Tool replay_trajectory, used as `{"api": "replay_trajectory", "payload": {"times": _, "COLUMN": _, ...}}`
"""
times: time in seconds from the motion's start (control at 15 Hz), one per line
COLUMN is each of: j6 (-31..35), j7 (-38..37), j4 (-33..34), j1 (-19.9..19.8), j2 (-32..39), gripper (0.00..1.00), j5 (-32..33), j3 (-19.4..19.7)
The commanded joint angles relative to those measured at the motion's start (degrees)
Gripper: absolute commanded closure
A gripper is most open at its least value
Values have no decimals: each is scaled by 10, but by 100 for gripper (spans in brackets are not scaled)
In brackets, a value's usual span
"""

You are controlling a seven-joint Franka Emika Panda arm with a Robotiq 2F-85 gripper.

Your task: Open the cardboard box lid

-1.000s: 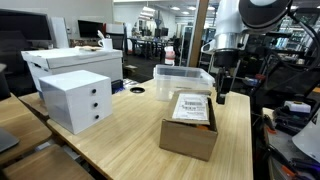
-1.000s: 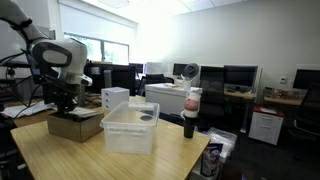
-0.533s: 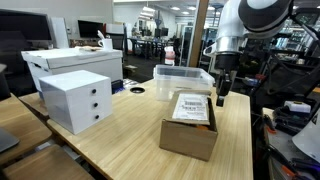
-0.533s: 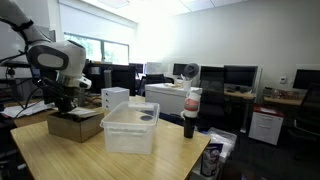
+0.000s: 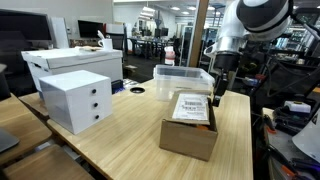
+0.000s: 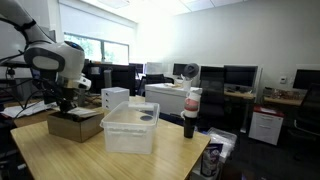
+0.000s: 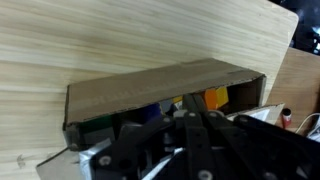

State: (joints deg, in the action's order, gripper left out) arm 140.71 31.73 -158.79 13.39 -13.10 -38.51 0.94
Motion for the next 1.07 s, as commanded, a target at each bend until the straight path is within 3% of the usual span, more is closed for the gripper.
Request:
{"api": "replay_trajectory", "payload": {"times": 0.0, "j6": 26, "j7": 46, "j4": -3, "j1": 9, "j2": 9, "gripper": 98, "j5": -57, "j3": -5}}
{"api": "replay_trajectory", "payload": {"times": 0.67, "j6": 49, "j7": 113, "j4": -2, "j1": 4, "j2": 24, "gripper": 97, "j5": -156, "j3": -27}}
{"api": "replay_trajectory", "payload": {"times": 1.0, "j6": 55, "j7": 111, "j4": -2, "j1": -3, "j2": 36, "gripper": 97, "j5": -162, "j3": -37}}
